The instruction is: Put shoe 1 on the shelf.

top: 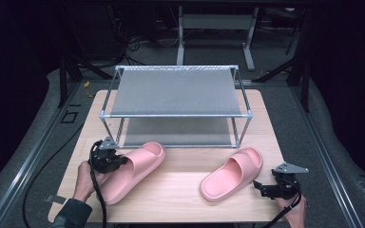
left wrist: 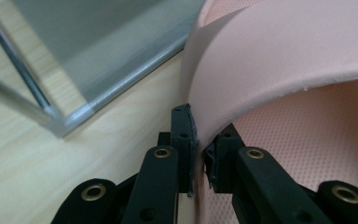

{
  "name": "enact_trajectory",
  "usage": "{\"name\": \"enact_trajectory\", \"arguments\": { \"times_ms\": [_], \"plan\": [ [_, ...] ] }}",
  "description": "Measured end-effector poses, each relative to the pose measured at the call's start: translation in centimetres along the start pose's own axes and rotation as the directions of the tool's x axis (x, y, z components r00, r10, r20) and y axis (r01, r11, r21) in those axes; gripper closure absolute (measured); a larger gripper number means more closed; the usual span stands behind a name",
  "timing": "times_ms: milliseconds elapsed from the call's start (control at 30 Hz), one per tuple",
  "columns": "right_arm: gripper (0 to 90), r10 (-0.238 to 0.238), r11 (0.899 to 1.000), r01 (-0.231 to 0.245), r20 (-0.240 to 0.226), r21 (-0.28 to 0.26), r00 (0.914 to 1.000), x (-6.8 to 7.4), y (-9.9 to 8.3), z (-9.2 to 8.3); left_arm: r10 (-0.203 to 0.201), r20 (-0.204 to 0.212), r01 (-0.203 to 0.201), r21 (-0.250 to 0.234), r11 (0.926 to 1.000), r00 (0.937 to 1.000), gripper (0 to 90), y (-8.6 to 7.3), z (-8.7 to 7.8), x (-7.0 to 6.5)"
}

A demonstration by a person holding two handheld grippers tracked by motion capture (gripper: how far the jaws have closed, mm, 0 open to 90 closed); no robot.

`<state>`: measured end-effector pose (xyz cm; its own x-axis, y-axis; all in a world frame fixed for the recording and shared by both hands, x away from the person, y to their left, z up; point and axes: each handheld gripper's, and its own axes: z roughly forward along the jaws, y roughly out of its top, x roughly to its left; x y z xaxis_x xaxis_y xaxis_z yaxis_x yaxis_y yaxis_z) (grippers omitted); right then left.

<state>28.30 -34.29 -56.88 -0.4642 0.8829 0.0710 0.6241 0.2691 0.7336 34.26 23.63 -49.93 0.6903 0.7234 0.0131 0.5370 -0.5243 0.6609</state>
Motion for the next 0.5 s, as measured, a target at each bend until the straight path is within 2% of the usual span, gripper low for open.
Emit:
{"name": "enact_trajectory", "arguments": {
  "times_ms": [33,67,167,200,233,400,467,500],
  "plan": [
    [5.9,-0.003,1.000,0.003,-0.002,0.002,1.0000,0.0,0.0,0.0,0.021,0.026,-0.021,-0.003,0.9998,0.9994,83.1,0.4,0.2,0.1],
    [5.9,-0.003,1.000,0.003,-0.002,0.002,1.0000,0.0,0.0,0.0,0.021,0.026,-0.021,-0.003,0.9998,0.9994,83.1,0.4,0.2,0.1],
    [5.8,-0.002,1.000,0.002,0.002,0.002,1.0000,0.0,0.0,0.0,0.080,0.050,-0.080,-0.012,0.9968,0.9955,83.1,1.5,0.1,0.1],
    [5.8,-0.002,1.000,0.002,0.002,0.002,1.0000,0.0,0.0,0.0,0.080,0.050,-0.080,-0.012,0.9968,0.9955,83.1,1.5,0.1,0.1],
    [5.8,-0.002,1.000,0.002,0.006,0.003,1.0000,0.0,0.0,0.0,0.107,0.057,-0.106,-0.020,0.9942,0.9926,83.1,1.9,0.0,0.1],
    [5.8,-0.001,1.000,0.001,0.002,0.002,1.0000,0.0,0.0,0.0,0.147,0.067,-0.146,-0.019,0.9891,0.9869,83.2,3.3,0.1,0.1],
    [5.9,-0.002,1.000,0.002,0.002,0.002,1.0000,0.0,0.0,0.0,0.175,0.078,-0.174,-0.023,0.9845,0.9814,83.2,3.7,0.2,0.1],
    [5.9,-0.002,1.000,0.002,0.002,0.002,1.0000,0.0,0.0,0.0,0.177,0.080,-0.176,-0.023,0.9841,0.9809,83.2,3.9,0.2,0.1]
  ]
}}
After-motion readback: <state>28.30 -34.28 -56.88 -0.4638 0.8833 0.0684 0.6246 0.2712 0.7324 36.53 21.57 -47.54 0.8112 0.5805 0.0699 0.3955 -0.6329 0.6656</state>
